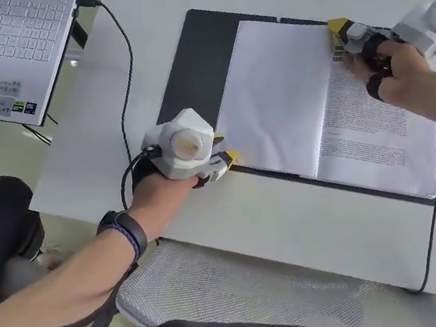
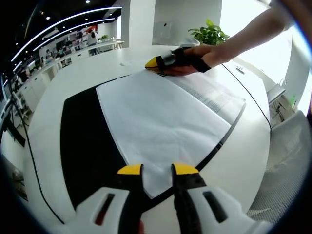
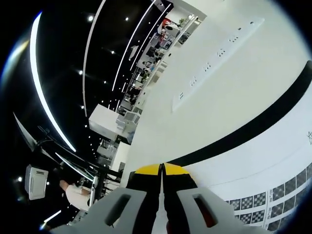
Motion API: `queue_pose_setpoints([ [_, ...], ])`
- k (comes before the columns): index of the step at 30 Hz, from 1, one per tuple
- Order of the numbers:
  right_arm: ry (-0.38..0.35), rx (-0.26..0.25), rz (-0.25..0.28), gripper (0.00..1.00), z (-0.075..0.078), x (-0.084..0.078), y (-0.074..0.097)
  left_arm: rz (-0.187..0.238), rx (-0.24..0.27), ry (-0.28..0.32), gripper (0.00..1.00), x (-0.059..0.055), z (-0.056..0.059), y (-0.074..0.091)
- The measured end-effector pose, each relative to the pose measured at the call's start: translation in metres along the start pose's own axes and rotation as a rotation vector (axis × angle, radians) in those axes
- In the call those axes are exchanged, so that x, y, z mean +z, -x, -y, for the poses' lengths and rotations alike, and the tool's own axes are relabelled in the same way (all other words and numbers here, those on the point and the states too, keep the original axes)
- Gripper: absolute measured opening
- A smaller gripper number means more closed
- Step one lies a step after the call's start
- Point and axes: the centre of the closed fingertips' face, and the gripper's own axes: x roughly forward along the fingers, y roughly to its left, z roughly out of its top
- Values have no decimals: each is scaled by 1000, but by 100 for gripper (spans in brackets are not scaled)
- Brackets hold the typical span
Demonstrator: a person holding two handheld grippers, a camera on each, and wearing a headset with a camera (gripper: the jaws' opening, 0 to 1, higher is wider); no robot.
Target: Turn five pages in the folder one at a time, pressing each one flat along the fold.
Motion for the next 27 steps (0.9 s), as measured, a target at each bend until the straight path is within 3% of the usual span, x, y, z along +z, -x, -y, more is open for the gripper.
queue_pose_setpoints([
  [9,-12,1,-9,0,-5,-3,4,-1,-3,5,21,0,0,0],
  [13,23,26,-59,0,-10,-17,11,0,-1,6,22,-1,-1,-1],
  [27,62,72,-133,0,-13,-49,36,4,1,3,21,0,0,1],
])
